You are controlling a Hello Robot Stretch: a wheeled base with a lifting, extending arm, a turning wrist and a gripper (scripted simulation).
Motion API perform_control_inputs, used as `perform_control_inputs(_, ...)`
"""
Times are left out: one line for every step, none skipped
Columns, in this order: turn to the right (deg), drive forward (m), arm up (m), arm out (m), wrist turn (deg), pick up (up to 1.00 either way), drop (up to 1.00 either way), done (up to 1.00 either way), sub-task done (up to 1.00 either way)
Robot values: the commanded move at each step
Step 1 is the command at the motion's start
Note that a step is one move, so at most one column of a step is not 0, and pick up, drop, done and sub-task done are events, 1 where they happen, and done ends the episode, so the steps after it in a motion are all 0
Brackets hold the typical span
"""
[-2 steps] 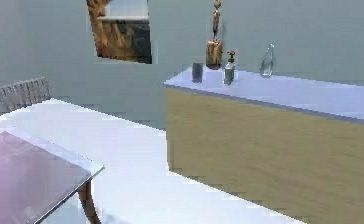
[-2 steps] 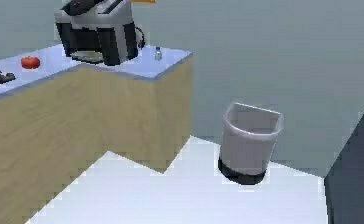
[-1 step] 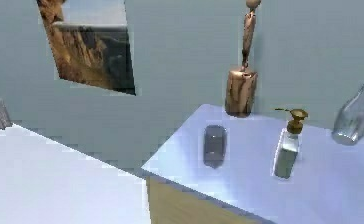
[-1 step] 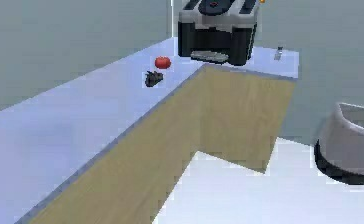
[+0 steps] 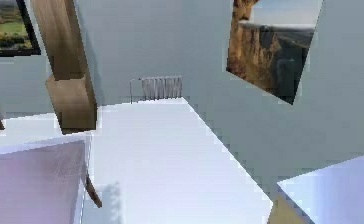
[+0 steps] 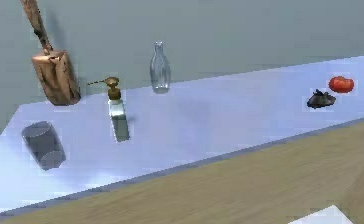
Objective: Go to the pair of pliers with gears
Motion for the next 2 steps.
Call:
perform_control_inputs(-18.0, 0.00, 0.00, 0.00, 0.0, 0.00, 0.00, 0.00, 0.00)
perform_control_inputs(0.0, 0.15, 0.00, 0.00, 0.0, 0.00, 0.00, 0.00, 0.00)
